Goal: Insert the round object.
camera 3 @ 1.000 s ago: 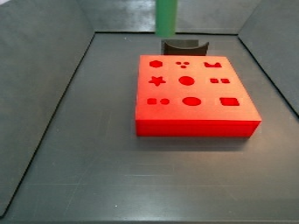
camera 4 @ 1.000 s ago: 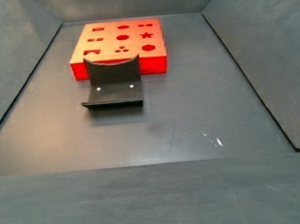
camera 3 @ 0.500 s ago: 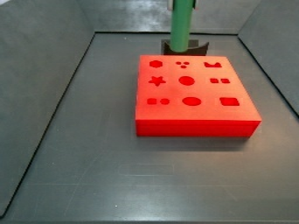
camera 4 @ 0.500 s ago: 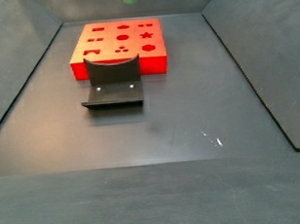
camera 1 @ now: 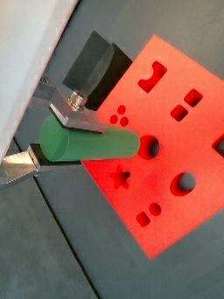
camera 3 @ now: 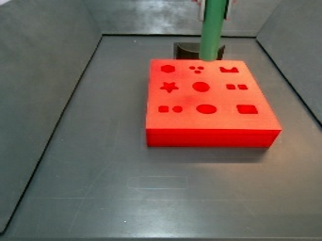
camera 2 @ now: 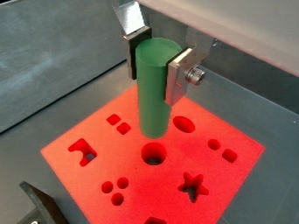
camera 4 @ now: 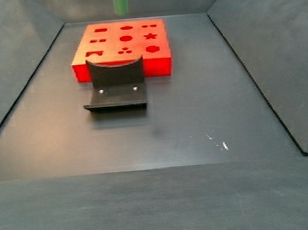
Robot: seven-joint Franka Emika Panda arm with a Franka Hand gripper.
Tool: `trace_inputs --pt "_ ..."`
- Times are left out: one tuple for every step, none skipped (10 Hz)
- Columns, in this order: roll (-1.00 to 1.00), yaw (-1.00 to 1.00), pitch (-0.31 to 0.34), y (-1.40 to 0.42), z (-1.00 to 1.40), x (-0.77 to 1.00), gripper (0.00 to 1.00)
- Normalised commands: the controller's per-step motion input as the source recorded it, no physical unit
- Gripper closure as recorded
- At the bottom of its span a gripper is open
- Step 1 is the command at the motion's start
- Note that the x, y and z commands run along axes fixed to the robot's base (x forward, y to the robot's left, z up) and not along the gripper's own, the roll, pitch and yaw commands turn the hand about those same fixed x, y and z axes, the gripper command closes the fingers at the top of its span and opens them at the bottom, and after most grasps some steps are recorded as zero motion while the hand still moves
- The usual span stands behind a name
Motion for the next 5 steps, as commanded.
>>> trace_inputs --pt "0.21 -0.02 0.0 0.0 -0.52 0.68 1.0" --pt "0.32 -0.09 0.006 0.0 -0.43 0.62 1.0" --pt "0.11 -0.12 0.034 0.0 -0.23 0.0 1.0" --pt "0.04 -0.06 0.0 0.0 -0.23 0.0 1.0" --pt "0.0 -0.02 0.0 0.0 -0.27 0.0 1.0"
